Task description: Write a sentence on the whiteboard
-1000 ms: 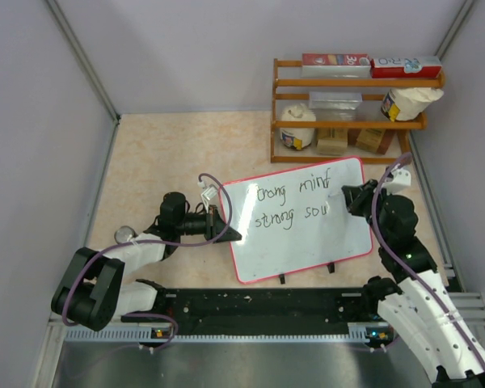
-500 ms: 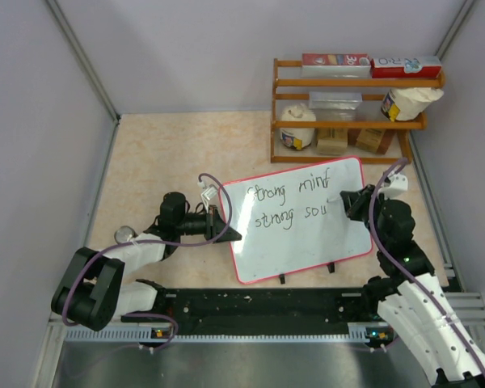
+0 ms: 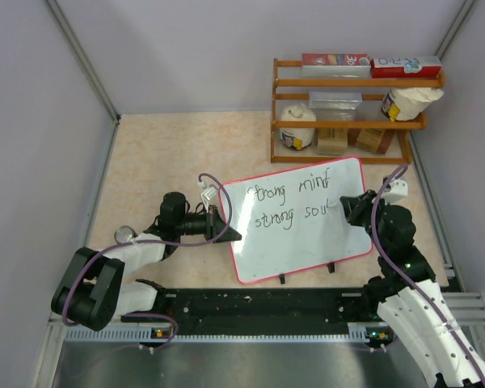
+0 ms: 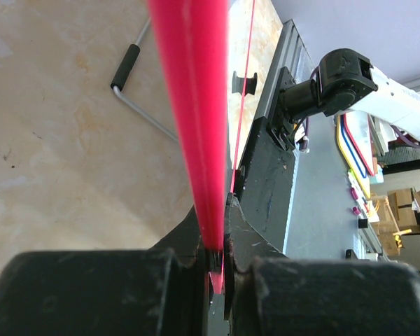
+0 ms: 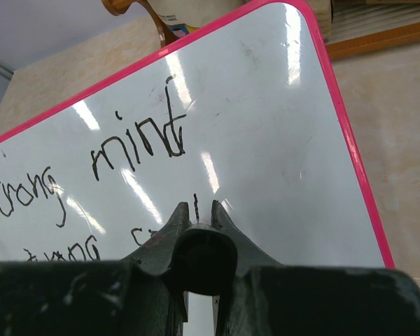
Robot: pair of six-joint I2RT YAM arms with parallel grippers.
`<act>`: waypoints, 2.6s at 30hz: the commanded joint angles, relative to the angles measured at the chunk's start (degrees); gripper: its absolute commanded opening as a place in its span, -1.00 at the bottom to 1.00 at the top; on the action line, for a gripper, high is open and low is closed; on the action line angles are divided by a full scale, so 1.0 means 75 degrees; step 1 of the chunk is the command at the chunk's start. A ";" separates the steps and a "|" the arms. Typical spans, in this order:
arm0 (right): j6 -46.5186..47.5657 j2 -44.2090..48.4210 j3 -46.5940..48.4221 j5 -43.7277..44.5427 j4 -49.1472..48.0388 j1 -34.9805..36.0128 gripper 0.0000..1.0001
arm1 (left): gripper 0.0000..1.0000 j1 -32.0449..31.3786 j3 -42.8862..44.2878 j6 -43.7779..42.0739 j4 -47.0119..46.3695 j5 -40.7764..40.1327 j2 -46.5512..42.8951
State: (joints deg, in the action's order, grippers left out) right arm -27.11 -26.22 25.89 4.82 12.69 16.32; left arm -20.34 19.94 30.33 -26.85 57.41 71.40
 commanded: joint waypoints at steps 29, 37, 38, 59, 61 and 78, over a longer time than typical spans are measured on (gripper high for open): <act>0.0135 0.0437 0.0087 0.0330 0.0922 -0.0066 -1.00 | -1.00 0.0063 -0.0105 -0.1102 0.0100 -0.1209 -0.0027; 0.0170 0.0133 0.0450 0.0494 0.0570 -0.0066 -1.00 | -1.00 0.0052 -0.0116 -0.1102 0.0088 -0.1209 -0.0039; 0.0170 0.0109 0.0508 0.0494 0.0524 -0.0066 -1.00 | -1.00 0.0052 -0.0116 -0.1102 0.0088 -0.1221 -0.0039; 0.0017 0.0765 0.1048 0.0014 0.0617 -0.0066 -1.00 | -0.57 0.0063 0.0118 -0.1360 0.0568 -0.1431 -0.0226; 0.0006 0.0753 0.1060 -0.0033 0.0629 -0.0066 -1.00 | -0.28 0.0063 0.0141 -0.1395 0.0708 -0.1537 -0.0413; -0.0018 0.0835 0.1071 -0.0162 0.0687 -0.0066 -1.00 | 0.80 0.0063 0.0188 -0.1173 0.1740 -0.2791 -0.2921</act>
State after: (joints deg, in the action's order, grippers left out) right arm -27.07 -20.49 31.81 4.51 18.57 16.32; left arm -20.16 20.12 20.67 -14.63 39.62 52.36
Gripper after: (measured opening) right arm 0.099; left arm 0.881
